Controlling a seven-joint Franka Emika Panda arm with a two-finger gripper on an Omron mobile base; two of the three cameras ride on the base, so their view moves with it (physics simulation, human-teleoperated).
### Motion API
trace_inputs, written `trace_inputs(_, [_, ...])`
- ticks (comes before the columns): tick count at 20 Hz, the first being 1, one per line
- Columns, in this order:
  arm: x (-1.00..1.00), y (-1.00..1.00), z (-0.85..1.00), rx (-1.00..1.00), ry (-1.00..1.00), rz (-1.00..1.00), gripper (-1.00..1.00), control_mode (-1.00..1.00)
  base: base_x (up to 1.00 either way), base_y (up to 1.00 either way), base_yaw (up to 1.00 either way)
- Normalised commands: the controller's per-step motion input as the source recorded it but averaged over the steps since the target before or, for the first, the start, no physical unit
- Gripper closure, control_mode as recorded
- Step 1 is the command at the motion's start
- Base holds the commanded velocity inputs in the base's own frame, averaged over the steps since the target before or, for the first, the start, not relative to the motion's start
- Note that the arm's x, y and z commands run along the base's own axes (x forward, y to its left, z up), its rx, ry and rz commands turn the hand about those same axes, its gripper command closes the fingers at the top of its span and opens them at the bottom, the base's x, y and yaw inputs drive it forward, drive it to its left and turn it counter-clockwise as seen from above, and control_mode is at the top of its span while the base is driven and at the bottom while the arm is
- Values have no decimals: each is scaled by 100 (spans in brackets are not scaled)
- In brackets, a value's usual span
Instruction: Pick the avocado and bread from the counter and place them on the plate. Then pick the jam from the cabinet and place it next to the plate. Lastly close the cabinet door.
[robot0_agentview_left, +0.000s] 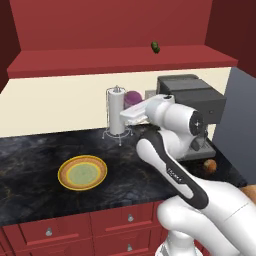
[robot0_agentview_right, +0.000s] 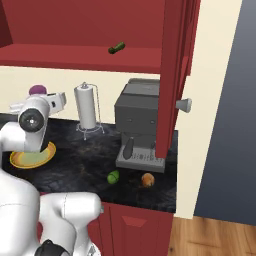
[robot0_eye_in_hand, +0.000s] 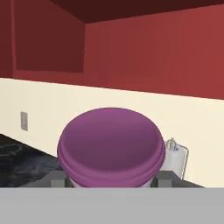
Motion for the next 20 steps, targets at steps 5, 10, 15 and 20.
trace_inputs(5, [36, 0, -73, 0, 7, 9, 100, -100, 0, 0, 0])
trace_inputs(10, [47, 0, -74, 0, 5, 10, 100, -100, 0, 0, 0])
trace_inputs(15, [27, 0, -63, -2, 0, 9, 100, -100, 0, 0, 0])
trace_inputs(20, [19, 0, -55, -9, 0, 6, 100, -100, 0, 0, 0])
